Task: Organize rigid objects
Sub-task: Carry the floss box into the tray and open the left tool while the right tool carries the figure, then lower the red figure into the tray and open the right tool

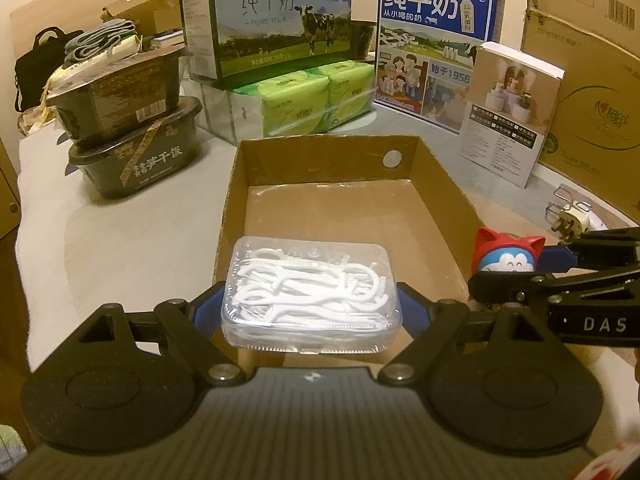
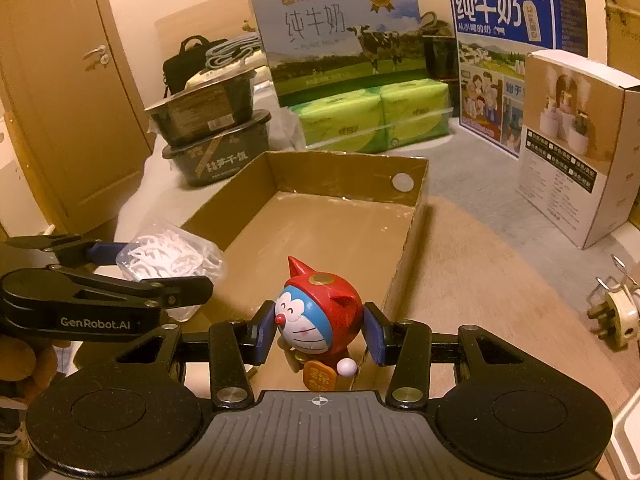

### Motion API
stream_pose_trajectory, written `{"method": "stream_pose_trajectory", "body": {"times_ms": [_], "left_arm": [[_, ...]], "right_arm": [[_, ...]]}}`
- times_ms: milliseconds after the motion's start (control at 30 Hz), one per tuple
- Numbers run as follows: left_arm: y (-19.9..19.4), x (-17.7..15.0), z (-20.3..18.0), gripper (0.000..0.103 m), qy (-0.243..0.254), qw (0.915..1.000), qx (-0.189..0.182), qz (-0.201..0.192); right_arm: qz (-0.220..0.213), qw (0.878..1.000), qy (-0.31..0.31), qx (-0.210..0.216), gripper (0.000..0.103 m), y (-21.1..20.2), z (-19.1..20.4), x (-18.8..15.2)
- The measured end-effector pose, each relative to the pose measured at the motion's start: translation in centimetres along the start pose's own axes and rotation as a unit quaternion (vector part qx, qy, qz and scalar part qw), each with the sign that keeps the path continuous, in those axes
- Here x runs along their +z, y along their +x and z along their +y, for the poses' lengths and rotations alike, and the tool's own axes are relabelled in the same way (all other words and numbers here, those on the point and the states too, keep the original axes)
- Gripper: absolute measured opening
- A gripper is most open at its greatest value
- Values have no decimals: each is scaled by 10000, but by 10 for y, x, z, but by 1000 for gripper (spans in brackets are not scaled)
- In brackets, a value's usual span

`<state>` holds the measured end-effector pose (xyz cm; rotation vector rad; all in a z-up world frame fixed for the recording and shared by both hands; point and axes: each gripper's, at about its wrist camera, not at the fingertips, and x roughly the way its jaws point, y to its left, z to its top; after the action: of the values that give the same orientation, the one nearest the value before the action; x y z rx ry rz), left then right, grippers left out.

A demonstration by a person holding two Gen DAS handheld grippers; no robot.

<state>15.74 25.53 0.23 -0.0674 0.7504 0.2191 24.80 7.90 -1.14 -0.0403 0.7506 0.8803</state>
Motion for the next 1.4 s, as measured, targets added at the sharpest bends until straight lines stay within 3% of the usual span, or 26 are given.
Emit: {"method": "stream_pose_trajectory", "body": {"times_ms": [333, 967, 1033, 1067, 1100, 1400], "left_arm": [[19, 6, 2, 87, 48, 10000, -25, -57], [-1, 5, 19, 87, -141, 9994, 221, -219], [-2, 4, 19, 87, -135, 9994, 259, -202], [-3, 3, 19, 87, -138, 9994, 260, -195], [-5, 2, 19, 87, -142, 9994, 263, -195], [-26, -9, 8, 87, -188, 9994, 203, -212]], "right_arm": [[-37, 10000, 70, 52, 46, 12, -7, 5], [-44, 9998, 136, 164, 46, 10, -5, 3], [-194, 9998, 37, 61, 51, 6, -3, 4], [-277, 9996, 19, 29, 65, 3, -3, 4], [-337, 9994, 35, 51, 69, 0, -3, 4], [-375, 9990, 133, -194, 69, -30, -5, -8]]}}
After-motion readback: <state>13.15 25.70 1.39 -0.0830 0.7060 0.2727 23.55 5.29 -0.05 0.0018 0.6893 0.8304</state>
